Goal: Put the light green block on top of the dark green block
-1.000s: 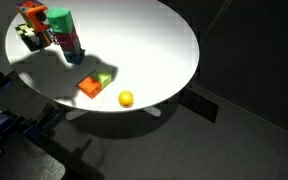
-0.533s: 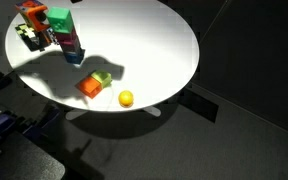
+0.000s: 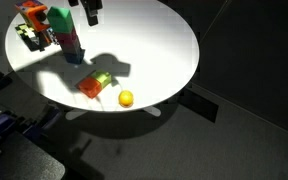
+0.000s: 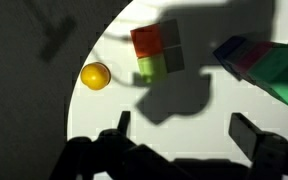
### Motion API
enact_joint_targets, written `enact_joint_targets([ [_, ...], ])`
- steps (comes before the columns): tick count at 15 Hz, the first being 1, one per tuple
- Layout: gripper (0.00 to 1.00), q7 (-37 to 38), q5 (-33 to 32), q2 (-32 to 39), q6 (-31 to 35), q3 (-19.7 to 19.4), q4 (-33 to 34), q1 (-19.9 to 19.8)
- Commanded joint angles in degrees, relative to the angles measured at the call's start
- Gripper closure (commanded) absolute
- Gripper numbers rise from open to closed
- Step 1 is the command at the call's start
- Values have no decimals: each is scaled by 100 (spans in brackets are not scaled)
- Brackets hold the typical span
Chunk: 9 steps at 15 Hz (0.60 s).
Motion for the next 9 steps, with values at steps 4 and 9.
enact_joint_targets([
  [4,0,-283,191,847,-18,-27,702,67],
  [9,0,-256,583,1272,16,34,958,80],
])
